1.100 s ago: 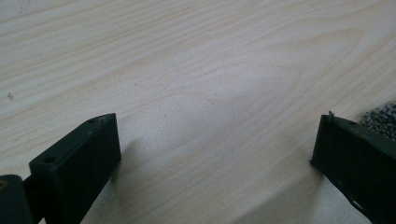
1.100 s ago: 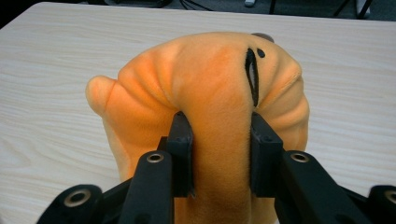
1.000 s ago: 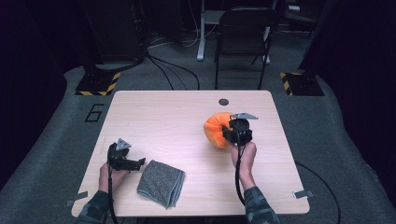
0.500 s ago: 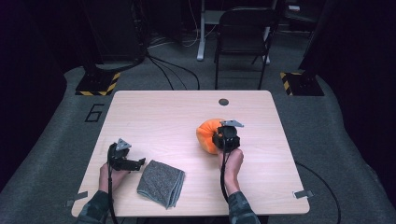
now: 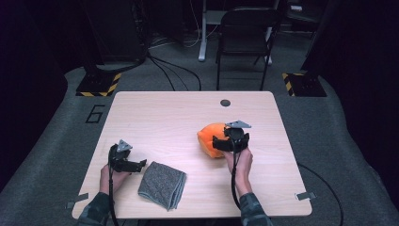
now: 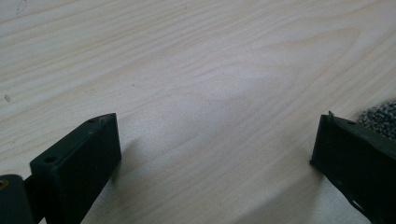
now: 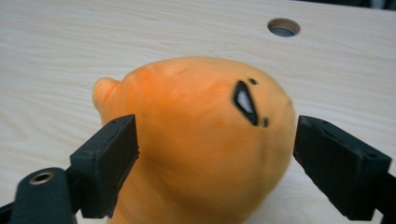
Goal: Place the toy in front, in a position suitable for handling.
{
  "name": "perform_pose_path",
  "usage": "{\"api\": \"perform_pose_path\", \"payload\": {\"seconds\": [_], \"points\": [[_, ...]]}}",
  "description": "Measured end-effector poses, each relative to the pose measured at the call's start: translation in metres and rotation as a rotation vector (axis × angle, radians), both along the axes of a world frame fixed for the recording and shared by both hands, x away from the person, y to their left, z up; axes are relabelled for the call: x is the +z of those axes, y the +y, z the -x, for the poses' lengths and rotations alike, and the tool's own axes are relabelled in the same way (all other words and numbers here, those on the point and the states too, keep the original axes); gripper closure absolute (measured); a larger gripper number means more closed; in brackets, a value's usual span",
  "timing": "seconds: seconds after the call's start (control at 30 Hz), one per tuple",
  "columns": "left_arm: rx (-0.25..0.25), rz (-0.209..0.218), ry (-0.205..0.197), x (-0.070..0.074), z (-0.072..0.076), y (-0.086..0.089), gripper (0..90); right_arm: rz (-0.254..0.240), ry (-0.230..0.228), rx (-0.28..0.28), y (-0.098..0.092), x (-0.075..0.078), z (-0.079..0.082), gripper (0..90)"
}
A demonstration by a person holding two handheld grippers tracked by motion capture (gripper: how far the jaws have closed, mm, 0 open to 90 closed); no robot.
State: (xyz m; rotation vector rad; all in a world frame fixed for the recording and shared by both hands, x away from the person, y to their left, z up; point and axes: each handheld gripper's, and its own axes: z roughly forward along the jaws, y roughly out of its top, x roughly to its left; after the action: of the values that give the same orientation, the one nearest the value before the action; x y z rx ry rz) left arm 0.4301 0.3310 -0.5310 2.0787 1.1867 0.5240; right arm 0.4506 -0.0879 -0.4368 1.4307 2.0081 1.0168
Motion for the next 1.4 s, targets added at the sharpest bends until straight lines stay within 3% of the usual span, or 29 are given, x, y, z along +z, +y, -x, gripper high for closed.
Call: {"api": "perform_pose_path", "payload": {"seconds": [0.03, 0.07, 0.1, 0.13, 0.23, 0.3, 0.33, 0.4, 0.63, 0.7, 0.8, 0.83, 0.87, 0.9, 0.93, 1.07, 1.23, 1.4], "points": [[0.0, 0.0, 0.0, 0.0, 0.0, 0.0, 1.1, 0.003, -0.004, 0.053, -0.009, 0.005, -0.002, 4.0], [0.0, 0.0, 0.0, 0.0, 0.0, 0.0, 1.1, 0.003, -0.004, 0.053, -0.009, 0.005, -0.002, 4.0], [0.0, 0.0, 0.0, 0.0, 0.0, 0.0, 1.1, 0.034, 0.004, 0.117, -0.018, 0.009, -0.006, 0.0], [-0.002, 0.0, 0.004, 0.0, 0.0, 0.0, 1.1, 0.034, 0.004, 0.117, -0.018, 0.009, -0.006, 0.0], [-0.002, -0.001, 0.001, 0.0, 0.0, 0.0, 1.1, 0.012, 0.0, 0.228, -0.034, 0.02, -0.016, 0.0], [-0.005, -0.003, 0.006, 0.001, 0.0, 0.0, 1.1, 0.021, 0.007, 0.235, -0.036, 0.022, -0.019, 0.0], [-0.005, -0.003, 0.006, 0.001, 0.0, 0.0, 1.1, 0.034, 0.022, 0.293, -0.038, 0.023, -0.027, 0.0], [-0.005, -0.002, 0.006, 0.0, 0.0, 0.0, 1.1, 0.053, 0.031, 0.296, -0.038, 0.022, -0.03, 0.0], [-0.005, -0.003, 0.006, 0.0, 0.0, 0.0, 1.1, 0.137, 0.12, 0.389, -0.026, 0.008, -0.05, 0.0], [-0.005, -0.003, 0.006, 0.001, 0.0, 0.0, 1.1, 0.167, 0.139, 0.385, -0.023, 0.003, -0.054, 5.3], [-0.005, -0.004, 0.005, 0.001, 0.0, 0.0, 1.1, 0.15, 0.168, 0.414, -0.022, -0.009, -0.058, 18.0], [-0.005, -0.003, 0.006, 0.0, 0.0, 0.0, 1.1, 0.144, 0.157, 0.441, -0.022, -0.015, -0.057, 28.2], [-0.005, -0.004, 0.005, 0.0, 0.0, 0.0, 1.1, 0.144, 0.157, 0.441, -0.022, -0.015, -0.057, 28.2], [-0.004, -0.003, 0.005, 0.0, 0.0, 0.0, 1.1, 0.138, 0.162, 0.44, -0.022, -0.02, -0.056, 39.1], [-0.005, -0.004, 0.005, 0.001, 0.0, 0.0, 1.1, 0.138, 0.162, 0.44, -0.022, -0.02, -0.056, 39.1], [-0.005, -0.002, 0.006, 0.0, 0.0, 0.0, 1.1, 0.123, 0.171, 0.439, -0.026, -0.023, -0.054, 55.5], [-0.004, -0.003, 0.005, 0.0, 0.0, 0.0, 1.1, 0.136, 0.149, 0.431, -0.023, -0.023, -0.049, 62.6], [-0.004, -0.003, 0.005, 0.001, 0.0, 0.0, 1.1, 0.088, 0.12, 0.425, -0.027, -0.019, -0.042, 67.9]]}}
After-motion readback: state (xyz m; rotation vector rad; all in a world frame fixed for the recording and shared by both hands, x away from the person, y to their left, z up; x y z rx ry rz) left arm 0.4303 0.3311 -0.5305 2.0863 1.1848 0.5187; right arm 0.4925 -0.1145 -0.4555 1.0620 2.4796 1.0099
